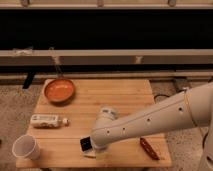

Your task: Place the eraser in the ceramic cup

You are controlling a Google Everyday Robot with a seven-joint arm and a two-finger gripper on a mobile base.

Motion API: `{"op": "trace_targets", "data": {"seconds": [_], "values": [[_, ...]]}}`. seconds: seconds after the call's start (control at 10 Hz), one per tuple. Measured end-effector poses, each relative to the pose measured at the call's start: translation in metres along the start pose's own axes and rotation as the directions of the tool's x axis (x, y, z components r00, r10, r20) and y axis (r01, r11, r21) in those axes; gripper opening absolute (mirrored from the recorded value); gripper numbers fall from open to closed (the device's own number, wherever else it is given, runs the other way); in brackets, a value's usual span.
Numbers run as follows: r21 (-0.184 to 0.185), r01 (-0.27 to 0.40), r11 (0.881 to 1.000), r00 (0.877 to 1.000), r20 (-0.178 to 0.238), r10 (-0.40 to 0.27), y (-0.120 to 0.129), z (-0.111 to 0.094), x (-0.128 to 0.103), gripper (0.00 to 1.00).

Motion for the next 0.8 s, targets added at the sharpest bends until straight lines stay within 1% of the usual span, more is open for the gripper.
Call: {"op": "trace_targets", "data": {"seconds": [0.3, 0.6, 0.8], "values": [[-0.010, 0.048, 0.999, 0.999, 0.011, -0.048, -0.021, 0.005, -0.027, 0.80], [-0.022, 0.092, 0.996, 0.996, 0.008, -0.091, -0.032, 0.013, -0.042, 0.80], [-0.033, 0.111, 0.993, 0.994, 0.000, -0.111, -0.033, 0.021, -0.045, 0.80]]}}
